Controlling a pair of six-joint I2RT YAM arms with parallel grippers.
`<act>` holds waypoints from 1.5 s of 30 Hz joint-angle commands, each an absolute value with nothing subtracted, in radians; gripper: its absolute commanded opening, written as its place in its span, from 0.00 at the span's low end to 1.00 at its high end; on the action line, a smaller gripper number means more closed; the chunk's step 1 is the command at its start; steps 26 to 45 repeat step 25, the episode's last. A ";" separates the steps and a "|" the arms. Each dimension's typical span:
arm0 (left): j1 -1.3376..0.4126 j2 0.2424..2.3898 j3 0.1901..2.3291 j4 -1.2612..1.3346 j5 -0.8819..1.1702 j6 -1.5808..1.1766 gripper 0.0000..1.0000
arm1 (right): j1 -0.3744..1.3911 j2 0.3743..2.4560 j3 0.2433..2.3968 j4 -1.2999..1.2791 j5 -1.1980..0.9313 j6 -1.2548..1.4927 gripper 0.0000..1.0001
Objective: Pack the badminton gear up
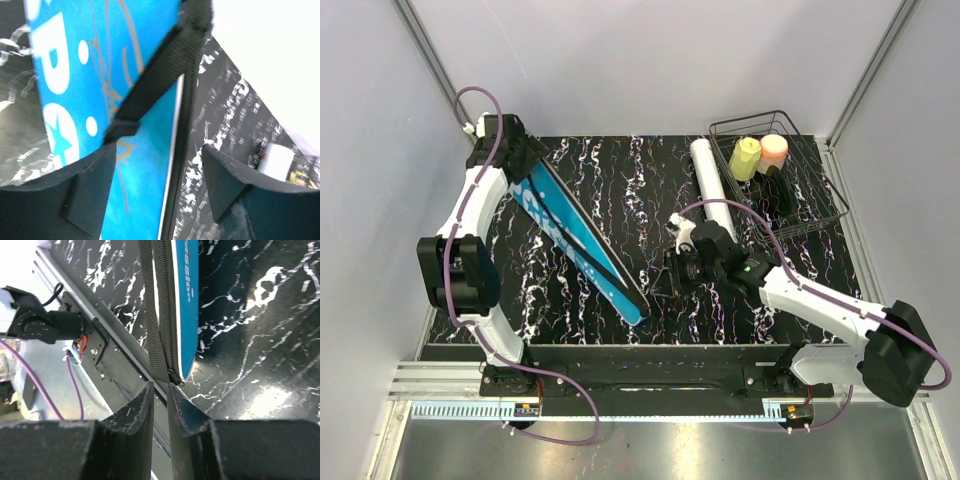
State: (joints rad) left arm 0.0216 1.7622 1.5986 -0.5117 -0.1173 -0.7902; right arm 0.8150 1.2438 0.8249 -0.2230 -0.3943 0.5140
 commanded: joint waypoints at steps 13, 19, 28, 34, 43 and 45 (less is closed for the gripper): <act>0.028 1.391 1.460 -0.086 0.472 -0.864 0.93 | 0.821 0.953 0.952 -0.410 0.280 0.347 0.48; 0.005 1.226 1.493 0.067 0.629 -0.842 0.98 | 0.822 0.827 1.015 -0.400 0.419 0.170 0.75; -0.057 1.085 1.534 0.095 0.659 -0.749 0.99 | 0.821 0.608 0.960 -0.187 0.492 0.005 1.00; -0.057 1.085 1.534 0.095 0.659 -0.749 0.99 | 0.821 0.608 0.960 -0.187 0.492 0.005 1.00; -0.057 1.085 1.534 0.095 0.659 -0.749 0.99 | 0.821 0.608 0.960 -0.187 0.492 0.005 1.00; -0.057 1.085 1.534 0.095 0.659 -0.749 0.99 | 0.821 0.608 0.960 -0.187 0.492 0.005 1.00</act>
